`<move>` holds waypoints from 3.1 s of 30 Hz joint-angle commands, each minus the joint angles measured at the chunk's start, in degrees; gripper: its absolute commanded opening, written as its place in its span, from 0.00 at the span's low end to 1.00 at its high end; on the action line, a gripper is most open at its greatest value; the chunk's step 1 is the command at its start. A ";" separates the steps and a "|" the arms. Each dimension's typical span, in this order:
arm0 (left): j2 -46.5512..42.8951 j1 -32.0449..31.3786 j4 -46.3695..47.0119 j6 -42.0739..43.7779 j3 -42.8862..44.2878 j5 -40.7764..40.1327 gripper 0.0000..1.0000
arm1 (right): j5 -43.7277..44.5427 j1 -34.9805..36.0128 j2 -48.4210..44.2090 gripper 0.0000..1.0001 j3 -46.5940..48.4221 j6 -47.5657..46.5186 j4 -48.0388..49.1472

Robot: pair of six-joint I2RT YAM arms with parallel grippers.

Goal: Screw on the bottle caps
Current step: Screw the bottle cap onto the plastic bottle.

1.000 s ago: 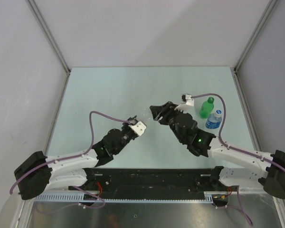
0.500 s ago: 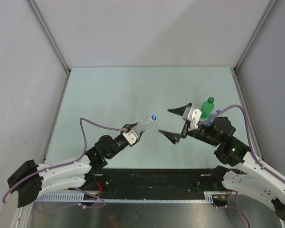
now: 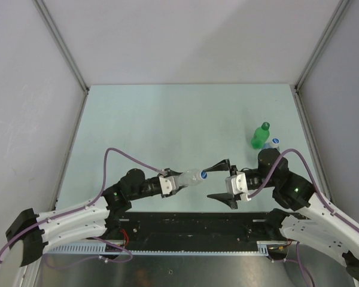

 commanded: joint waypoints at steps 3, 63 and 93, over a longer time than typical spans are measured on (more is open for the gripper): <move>0.10 -0.04 -2.82 1.41 4.01 5.50 0.00 | -2.41 -0.17 2.82 0.80 0.35 2.10 3.99; 15.47 -5.45 14.19 -2.54 8.97 -34.44 0.00 | 68.23 4.66 23.47 0.58 2.46 84.41 31.45; -4.36 -1.98 -9.97 2.65 4.72 4.30 0.00 | -3.50 0.57 -3.41 0.83 -0.35 -0.38 -0.34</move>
